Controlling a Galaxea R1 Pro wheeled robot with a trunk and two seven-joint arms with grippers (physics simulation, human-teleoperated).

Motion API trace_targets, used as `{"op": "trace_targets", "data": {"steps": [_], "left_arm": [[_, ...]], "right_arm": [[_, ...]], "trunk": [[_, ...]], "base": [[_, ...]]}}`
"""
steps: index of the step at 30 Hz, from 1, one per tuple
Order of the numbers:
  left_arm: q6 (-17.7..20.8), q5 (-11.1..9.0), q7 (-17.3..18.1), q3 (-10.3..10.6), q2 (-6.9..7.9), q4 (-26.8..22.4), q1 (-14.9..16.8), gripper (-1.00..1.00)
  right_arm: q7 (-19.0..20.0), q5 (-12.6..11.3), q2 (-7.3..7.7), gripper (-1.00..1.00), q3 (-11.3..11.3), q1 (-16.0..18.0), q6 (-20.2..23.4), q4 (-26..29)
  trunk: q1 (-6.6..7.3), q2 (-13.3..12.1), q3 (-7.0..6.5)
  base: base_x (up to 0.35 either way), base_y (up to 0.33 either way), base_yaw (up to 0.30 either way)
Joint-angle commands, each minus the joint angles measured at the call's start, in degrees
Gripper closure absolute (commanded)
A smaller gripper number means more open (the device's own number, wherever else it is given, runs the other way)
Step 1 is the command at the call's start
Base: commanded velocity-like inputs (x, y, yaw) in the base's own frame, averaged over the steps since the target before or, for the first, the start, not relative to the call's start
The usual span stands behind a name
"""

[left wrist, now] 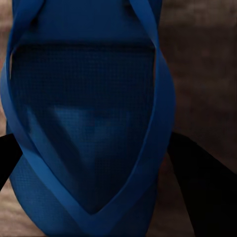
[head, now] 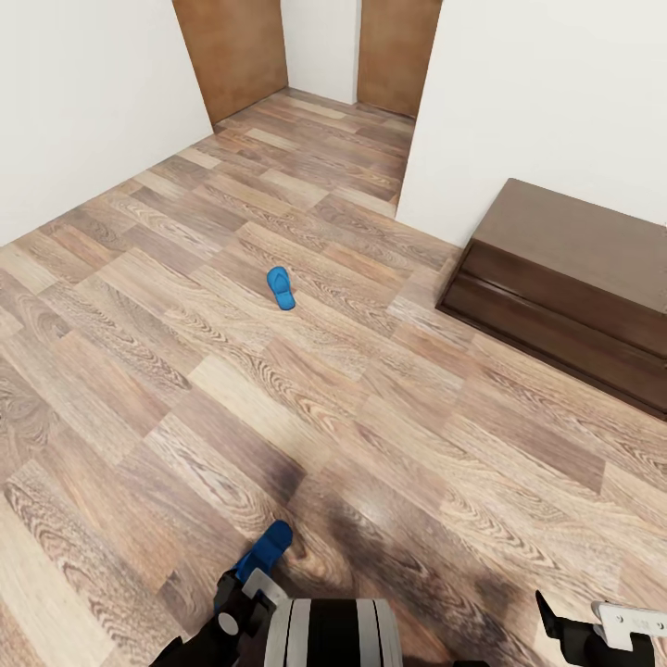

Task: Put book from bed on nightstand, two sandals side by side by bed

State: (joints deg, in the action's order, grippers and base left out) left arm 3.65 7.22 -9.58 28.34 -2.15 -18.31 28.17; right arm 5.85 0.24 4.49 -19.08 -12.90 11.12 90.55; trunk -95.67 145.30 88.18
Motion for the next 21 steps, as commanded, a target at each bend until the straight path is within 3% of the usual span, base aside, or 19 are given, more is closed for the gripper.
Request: {"op": "trace_targets", "data": {"steps": [1,14,21], "left_arm": [[0.0,0.5,-0.4,0.0,0.22,0.0,0.2,1.00],[-0.6,-0.1,-0.4,-0.3,3.60,0.1,1.2,1.00],[-1.1,-1.5,-0.3,-0.5,8.04,0.1,1.8,1.00]], "right_arm": [[0.4,-0.1,-0.03,-1.00,0.0,0.0,0.3,0.0],[0.6,-0.1,-0.09,-1.00,0.0,0.2,0.2,-0.3],[0.6,-0.2,-0.09,-1.00,0.0,0.3,0.2,-0.4]], "trunk": [[0.03,0.0,-0.20],[0.36,-0.2,-3.08],[0.54,-0.3,-4.63]], "base": [[0.000,0.000,0.000],[0.000,0.000,0.000],[0.000,0.000,0.000]]}}
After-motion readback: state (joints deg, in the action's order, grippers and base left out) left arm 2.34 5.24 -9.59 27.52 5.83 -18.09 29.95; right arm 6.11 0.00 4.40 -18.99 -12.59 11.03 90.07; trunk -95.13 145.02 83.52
